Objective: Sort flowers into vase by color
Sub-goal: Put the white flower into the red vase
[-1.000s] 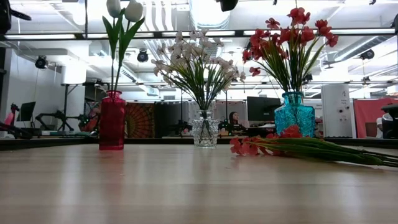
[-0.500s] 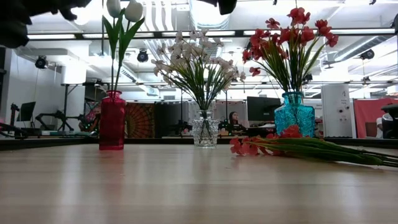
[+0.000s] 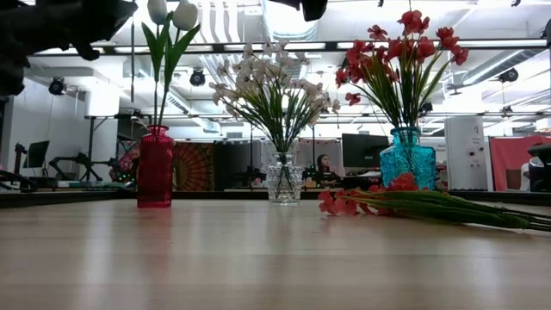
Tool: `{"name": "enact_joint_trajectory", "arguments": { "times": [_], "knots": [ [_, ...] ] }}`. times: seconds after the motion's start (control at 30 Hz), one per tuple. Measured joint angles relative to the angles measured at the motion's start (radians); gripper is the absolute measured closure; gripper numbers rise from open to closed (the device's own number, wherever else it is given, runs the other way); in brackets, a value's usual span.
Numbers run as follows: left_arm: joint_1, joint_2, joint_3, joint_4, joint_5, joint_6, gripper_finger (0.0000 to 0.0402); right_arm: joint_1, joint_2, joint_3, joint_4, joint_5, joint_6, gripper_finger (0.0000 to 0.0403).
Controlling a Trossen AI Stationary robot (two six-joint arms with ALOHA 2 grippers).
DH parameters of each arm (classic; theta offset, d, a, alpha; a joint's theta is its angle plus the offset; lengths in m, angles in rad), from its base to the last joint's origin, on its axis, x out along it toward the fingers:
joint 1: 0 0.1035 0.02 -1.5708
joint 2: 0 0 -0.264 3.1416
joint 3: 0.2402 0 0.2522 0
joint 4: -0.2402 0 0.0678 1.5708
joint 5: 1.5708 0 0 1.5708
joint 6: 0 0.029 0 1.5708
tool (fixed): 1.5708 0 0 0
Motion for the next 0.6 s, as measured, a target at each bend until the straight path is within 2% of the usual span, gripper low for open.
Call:
{"name": "enact_joint_trajectory", "arguments": {
  "times": [0.17, 0.6],
  "knots": [
    [0.0, 0.011, -0.015, 0.0, 0.08, -0.017, 0.0401, -0.01, 0.0, 0.0, 0.001, 0.0, 0.0, 0.0158],
    [0.094, 0.13, 0.03, -0.001, 0.093, -0.13, 0.0401, -0.028, 0.0, 0.0, 0.003, 0.0, 0.013, 0.0158]
  ]
}}
